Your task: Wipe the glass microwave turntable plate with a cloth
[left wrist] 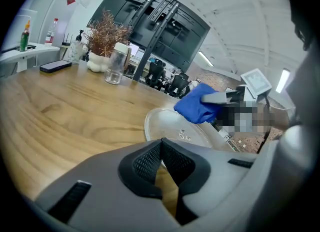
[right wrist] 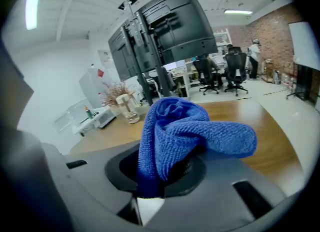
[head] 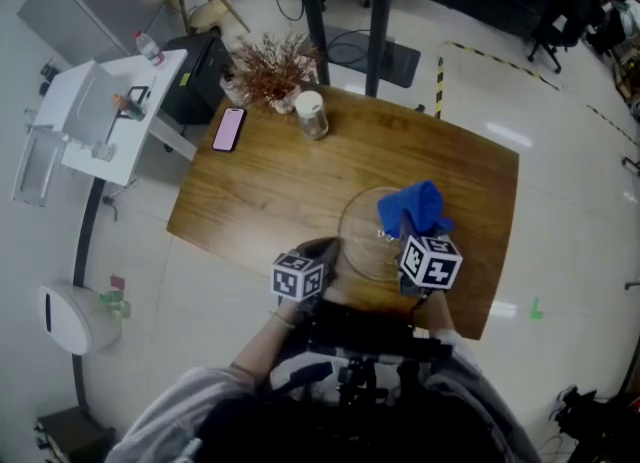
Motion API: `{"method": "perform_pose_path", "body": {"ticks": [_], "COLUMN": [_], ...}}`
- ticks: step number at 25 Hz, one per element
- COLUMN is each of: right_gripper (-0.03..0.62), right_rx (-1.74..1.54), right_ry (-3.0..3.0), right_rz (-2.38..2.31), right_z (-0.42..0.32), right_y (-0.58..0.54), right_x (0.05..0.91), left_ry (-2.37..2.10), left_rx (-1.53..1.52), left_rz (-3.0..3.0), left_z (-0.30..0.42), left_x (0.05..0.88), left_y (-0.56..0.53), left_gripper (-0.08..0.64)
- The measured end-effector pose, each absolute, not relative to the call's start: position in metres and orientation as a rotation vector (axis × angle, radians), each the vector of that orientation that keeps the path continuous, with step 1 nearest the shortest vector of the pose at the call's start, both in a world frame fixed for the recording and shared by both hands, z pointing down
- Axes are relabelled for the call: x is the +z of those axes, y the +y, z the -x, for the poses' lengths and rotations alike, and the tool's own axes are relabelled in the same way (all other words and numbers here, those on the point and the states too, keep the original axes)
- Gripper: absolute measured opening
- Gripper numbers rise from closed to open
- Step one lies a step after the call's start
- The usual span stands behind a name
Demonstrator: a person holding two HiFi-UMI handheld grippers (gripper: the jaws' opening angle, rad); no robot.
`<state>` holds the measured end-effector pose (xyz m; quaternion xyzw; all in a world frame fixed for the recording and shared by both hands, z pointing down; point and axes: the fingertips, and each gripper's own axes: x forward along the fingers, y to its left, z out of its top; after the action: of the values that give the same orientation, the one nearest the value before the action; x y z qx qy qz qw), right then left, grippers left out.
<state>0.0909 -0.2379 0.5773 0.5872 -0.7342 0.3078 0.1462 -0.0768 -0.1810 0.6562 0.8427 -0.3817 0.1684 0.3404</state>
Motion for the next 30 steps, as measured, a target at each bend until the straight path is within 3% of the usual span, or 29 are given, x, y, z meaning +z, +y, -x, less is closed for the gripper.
{"method": "perform_pose_path", "body": {"ticks": [5, 9, 14, 25, 30], "right_gripper": [0.078, 0.078, 0.078, 0.078, 0.078], "right_rx": [0.854, 0.848, 0.905, 0.957, 1.001], "right_ry": [-2.201, -2.115, -2.016, -1.651, -1.663], "right_rz": [-1.471, -1.457, -1.563, -1.944, -1.973], "right_z": [-0.003, 0.009, -0.033, -0.199, -0.201], "right_y": [-0.248, -0.248, -0.237, -0.178, -0.175], "right_x": [0.592, 0.615, 0.625, 0.623, 0.616], "left_ry": [-0.975, -0.947, -0.885, -0.901, -0.916], "left_rx": [0.461, 0.48, 0.485, 0.472, 0.462], "left_rz": [-2.205, -2.218, -2.236, -2.222, -2.199], "left_z": [0.081, 0.083, 0.076, 0.076, 0.08], "left_x": [0.656, 0.657, 0.656, 0.657, 0.661], "left_y": [-0.189, -0.19, -0.19, -0.199, -0.195], "left_gripper": [0.0, 0.0, 0.0, 0.0, 0.0]}}
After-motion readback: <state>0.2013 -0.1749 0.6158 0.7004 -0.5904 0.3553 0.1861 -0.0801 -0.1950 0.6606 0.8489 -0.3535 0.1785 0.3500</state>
